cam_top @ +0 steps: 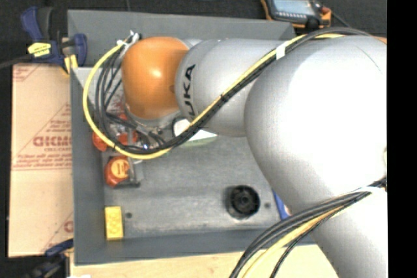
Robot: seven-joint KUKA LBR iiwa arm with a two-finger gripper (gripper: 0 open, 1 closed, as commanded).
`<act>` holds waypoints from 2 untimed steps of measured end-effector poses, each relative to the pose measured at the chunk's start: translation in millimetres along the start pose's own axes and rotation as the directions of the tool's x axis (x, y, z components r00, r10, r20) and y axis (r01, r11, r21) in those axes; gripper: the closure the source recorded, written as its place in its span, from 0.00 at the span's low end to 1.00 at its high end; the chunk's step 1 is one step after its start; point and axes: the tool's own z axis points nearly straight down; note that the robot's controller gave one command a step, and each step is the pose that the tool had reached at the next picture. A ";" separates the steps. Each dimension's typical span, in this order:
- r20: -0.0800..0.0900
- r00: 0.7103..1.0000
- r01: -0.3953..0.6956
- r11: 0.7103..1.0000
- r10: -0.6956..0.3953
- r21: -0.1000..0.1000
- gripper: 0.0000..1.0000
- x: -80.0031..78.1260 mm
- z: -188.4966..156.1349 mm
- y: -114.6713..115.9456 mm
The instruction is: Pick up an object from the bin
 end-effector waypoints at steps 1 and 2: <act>0.004 0.999 -0.040 0.999 0.040 0.003 1.00 -43.4 7.3 -10.8; 0.004 0.999 -0.041 0.999 0.041 0.002 1.00 -43.3 7.3 -10.9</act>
Offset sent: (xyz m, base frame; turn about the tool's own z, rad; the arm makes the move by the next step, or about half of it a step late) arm 0.0000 0.0000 0.0000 0.0000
